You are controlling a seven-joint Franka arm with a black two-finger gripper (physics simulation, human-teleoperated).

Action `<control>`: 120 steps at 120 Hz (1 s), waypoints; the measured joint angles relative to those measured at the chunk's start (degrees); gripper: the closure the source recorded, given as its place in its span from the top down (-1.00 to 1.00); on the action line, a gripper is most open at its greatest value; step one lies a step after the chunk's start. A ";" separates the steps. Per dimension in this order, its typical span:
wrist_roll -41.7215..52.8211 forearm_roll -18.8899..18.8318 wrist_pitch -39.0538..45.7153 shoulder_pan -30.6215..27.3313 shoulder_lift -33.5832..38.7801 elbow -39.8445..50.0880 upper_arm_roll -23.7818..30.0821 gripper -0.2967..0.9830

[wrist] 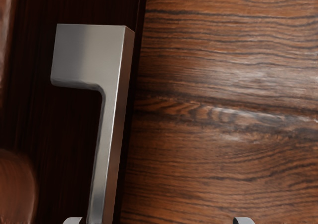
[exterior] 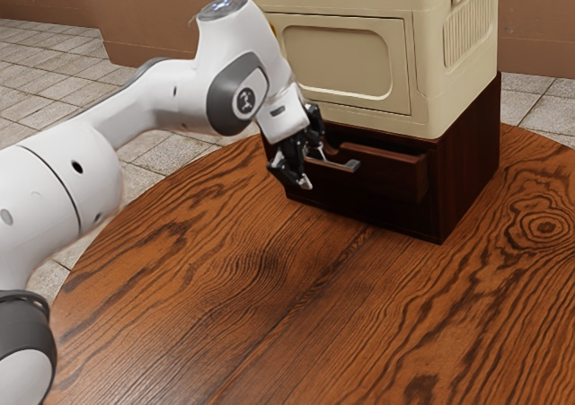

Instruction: Pull the drawer handle with one arm to open the drawer

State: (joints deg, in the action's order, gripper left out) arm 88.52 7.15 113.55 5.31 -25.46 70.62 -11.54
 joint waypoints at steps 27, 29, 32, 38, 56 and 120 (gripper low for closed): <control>0.03 0.24 -1.58 0.10 1.56 0.57 -0.07 -0.08; 0.03 0.25 -1.64 0.09 1.59 0.58 -0.07 -0.09; 0.03 0.28 -1.72 0.09 1.63 0.58 -0.07 -0.10; 0.03 0.33 -1.84 0.07 1.67 0.59 -0.07 -0.12; 0.01 0.45 -2.13 0.10 1.83 0.67 -0.05 -0.26; -0.06 1.01 -2.43 0.14 6.08 6.36 0.01 -0.51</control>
State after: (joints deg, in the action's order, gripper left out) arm 88.46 8.16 111.12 5.45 -19.38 76.98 -11.53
